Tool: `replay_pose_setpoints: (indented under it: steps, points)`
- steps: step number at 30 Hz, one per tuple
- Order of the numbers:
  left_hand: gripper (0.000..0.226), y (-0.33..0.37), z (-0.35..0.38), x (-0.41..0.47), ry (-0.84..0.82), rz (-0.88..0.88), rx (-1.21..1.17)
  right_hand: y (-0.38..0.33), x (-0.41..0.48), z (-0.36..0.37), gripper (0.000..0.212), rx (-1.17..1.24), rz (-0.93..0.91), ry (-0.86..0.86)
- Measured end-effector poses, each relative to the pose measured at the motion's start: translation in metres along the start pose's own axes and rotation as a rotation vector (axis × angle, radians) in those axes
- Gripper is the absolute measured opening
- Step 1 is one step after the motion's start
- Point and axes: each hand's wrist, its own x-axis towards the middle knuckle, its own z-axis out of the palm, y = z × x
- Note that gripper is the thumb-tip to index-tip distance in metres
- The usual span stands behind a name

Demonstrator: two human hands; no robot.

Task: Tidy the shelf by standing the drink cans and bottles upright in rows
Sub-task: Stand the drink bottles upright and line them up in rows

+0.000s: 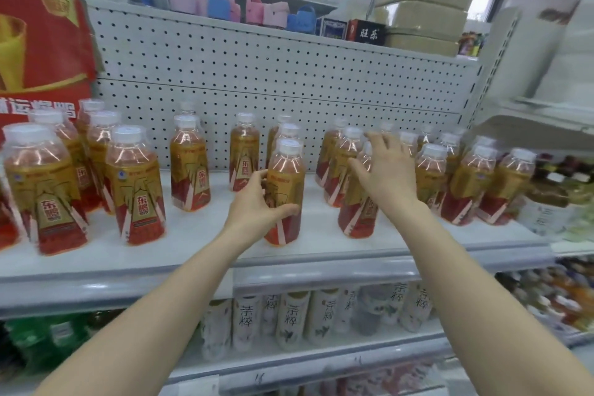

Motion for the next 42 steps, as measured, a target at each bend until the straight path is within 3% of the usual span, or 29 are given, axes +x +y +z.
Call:
replay_pose_setpoints:
  steps: [7,13,20,32,42]
  points:
    - [0.091,0.008,0.040,0.000,0.221,-0.037,0.152,0.002,0.000,0.002,0.050,0.170,-0.024,-0.028]
    - [0.088,0.002,0.040,-0.007,0.040,-0.046,0.074,0.015,0.000,-0.001,0.060,0.262,-0.088,-0.059]
    - [0.094,0.004,0.063,-0.014,0.263,-0.074,0.206,0.025,0.000,-0.002,0.059,0.328,-0.162,-0.067]
    - [0.083,0.000,0.067,-0.020,0.286,-0.060,0.275,0.028,-0.001,0.005,0.058,0.214,-0.220,-0.051]
    - [0.082,0.002,0.033,-0.025,0.195,0.020,0.364,0.019,0.001,0.002,0.053,0.058,-0.215,0.045]
